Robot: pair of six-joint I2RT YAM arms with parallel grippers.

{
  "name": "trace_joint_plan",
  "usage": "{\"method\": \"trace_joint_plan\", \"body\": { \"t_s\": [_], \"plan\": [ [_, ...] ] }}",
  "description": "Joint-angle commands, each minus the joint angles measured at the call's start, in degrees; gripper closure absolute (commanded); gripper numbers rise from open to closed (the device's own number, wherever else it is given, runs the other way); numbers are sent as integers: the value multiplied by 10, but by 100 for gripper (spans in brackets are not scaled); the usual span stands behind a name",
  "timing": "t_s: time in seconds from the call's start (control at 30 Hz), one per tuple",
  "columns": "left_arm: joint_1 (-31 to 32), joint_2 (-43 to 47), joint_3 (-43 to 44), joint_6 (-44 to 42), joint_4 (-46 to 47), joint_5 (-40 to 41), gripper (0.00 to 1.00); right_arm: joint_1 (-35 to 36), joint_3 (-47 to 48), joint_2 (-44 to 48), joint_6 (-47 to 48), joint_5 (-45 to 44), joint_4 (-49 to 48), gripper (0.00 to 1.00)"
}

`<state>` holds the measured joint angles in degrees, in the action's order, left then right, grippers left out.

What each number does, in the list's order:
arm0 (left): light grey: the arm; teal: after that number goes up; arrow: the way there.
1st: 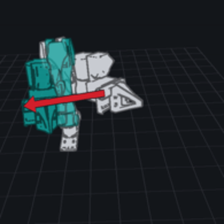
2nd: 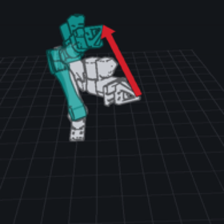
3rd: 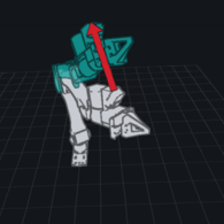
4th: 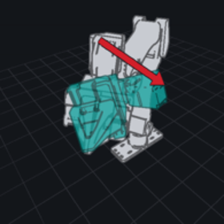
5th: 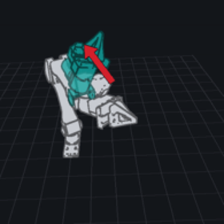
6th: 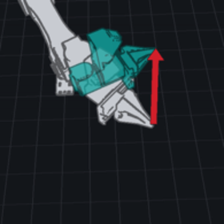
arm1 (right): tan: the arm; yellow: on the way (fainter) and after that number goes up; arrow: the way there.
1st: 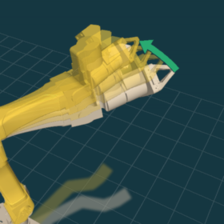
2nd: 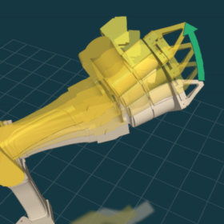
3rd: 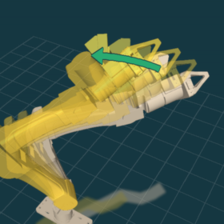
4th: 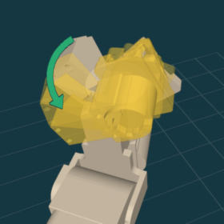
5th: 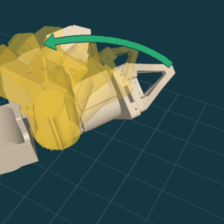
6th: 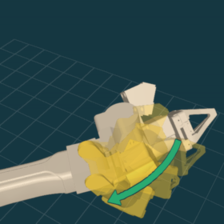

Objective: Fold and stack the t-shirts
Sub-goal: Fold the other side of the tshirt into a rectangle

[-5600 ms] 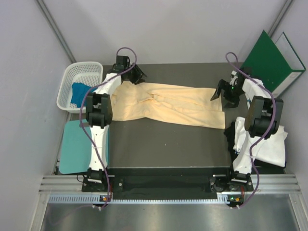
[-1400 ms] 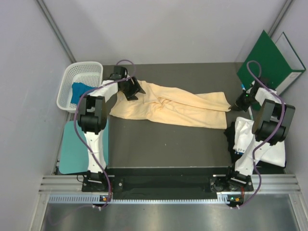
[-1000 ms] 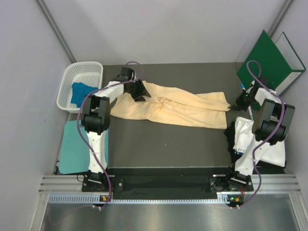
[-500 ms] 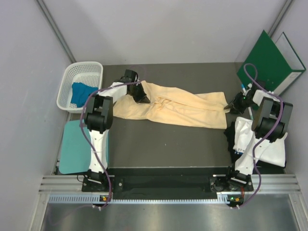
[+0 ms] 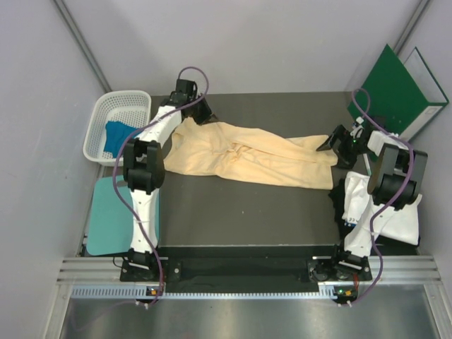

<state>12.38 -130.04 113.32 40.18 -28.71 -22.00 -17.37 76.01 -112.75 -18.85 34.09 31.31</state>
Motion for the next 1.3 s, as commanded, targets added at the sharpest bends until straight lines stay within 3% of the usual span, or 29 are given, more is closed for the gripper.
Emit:
{"method": "trace_joint_plan", "body": {
  "t_s": [0.0,0.07,0.1,0.13,0.2,0.3,0.57,1.0,1.1,1.13,1.23,1.27],
  "plan": [
    [-3,-41,88,6,-2,-6,91,4,-25,10,31,-45,16,0],
    [-13,-39,87,5,-15,7,47,4,-28,25,31,-57,19,0],
    [-17,-30,80,1,-19,11,20,4,-27,31,31,-63,20,0],
    [-20,-25,58,-5,-21,13,11,4,-27,39,34,-68,22,0],
    [-28,-4,32,-21,-22,20,2,4,-25,48,36,-82,28,0],
    [-30,24,-23,-39,-26,20,1,4,-24,61,36,-96,31,0],
    [-27,76,-179,-27,33,-10,19,4,-11,64,24,-111,28,0],
    [11,39,-155,-23,41,-36,45,4,-3,53,22,-113,34,0],
    [16,33,-146,-21,40,-38,59,4,-3,52,21,-114,35,0],
    [18,32,-143,-21,38,-38,73,4,-4,52,21,-114,35,0],
    [18,34,-134,-23,29,-31,100,4,-3,50,22,-116,37,0],
    [18,35,-130,-28,26,-29,100,4,-2,50,21,-115,36,0]
  ]
}}
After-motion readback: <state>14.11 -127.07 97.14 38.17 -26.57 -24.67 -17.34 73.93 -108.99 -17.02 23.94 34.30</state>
